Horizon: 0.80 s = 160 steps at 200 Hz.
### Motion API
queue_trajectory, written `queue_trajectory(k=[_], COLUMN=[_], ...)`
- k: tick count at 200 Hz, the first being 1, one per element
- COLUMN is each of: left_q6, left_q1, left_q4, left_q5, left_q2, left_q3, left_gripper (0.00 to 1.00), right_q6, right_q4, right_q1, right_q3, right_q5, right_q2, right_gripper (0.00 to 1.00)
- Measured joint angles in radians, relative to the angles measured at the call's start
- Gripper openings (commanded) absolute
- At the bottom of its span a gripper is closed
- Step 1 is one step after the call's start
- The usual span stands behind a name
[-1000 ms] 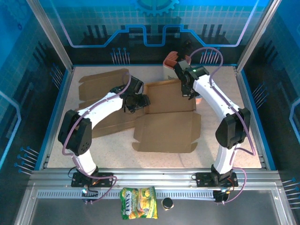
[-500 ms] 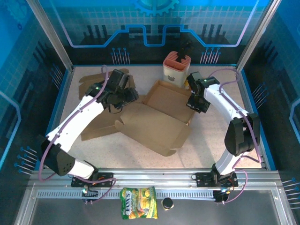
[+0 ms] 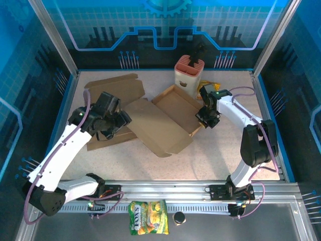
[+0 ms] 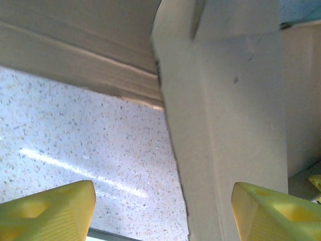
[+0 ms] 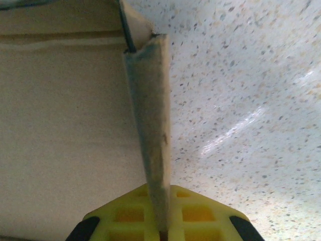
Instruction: Fold the paper box
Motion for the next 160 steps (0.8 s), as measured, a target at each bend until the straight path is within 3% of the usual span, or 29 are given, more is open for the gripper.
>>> queue_trajectory(k=[59,101,132,160], left_q6=[-0.066,-0.1,-0.111,-0.113], left_q1=[-0.009,-0.063,-0.077,-0.077], left_q4=[0.093,0.194,0.232,0.254], left_q5=[0.039,0.016,-0.003,-0.014], left_q2=[-0.007,0.006,0.016,0.02], left_q3=[-0.115,-0.137,-0.138,-0.141], left_gripper=[0.69,0.64,0.52,0.33], right_q6=[0.102,0.153,0.191,0.217], right_q4=[0.061,0.086,0.112,0.116], right_q1=[0.013,0.042,0.047,0.051], right_q3=[-0.078,-0.095,-0.132,-0.142], right_q5=[-0.066,-0.087,-0.11,-0.123], right_q2=[0.0,-0.001,-0.002,-0.003], right_gripper=[0.0,0.0,0.0,0.0])
